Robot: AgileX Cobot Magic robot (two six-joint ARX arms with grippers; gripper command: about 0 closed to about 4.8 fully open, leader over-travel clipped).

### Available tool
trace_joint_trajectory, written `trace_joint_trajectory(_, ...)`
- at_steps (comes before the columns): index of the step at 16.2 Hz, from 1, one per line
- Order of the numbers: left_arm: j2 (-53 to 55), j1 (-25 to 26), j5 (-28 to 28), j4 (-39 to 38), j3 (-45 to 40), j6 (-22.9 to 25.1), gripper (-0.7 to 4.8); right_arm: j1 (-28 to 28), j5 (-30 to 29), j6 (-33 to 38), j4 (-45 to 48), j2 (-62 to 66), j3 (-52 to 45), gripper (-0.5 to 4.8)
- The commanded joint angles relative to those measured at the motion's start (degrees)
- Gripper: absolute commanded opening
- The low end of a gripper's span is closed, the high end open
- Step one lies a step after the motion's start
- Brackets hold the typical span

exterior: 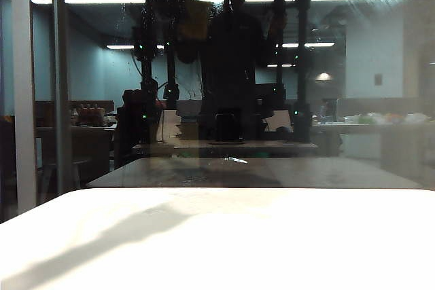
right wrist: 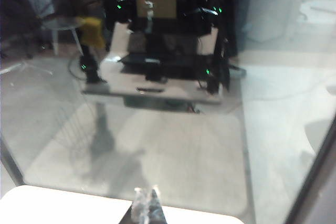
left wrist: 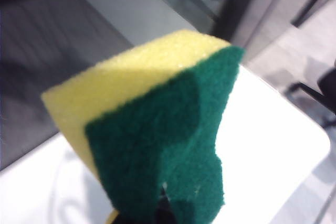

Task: Reach upward to find where there is water on the glass, pick up the sponge from the table, dry the water, and finally place the sponge back on the table.

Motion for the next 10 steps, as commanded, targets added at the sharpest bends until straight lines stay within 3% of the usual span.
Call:
trace_joint_trajectory(1,-6.99,0.13,2.51,10.14,-13.77,-2.1,-0.06,-0.02,0.24,-0.13,-0.42,-0.57,0.11,-0.05)
trace_joint_trajectory(6,-17.03,0.13,2.75,20.33,-35.65,-6.86,-0.06,-0.02,0.24,-0.13,-1.84,-2.84,-3.63,-0.06)
trace_joint_trajectory(10,-23.74,0.13,2.97,30.62,-50.12,-10.12,-0.06,-0.04,0.22,-0.04,1.88,-10.82,-18.75,-0.06)
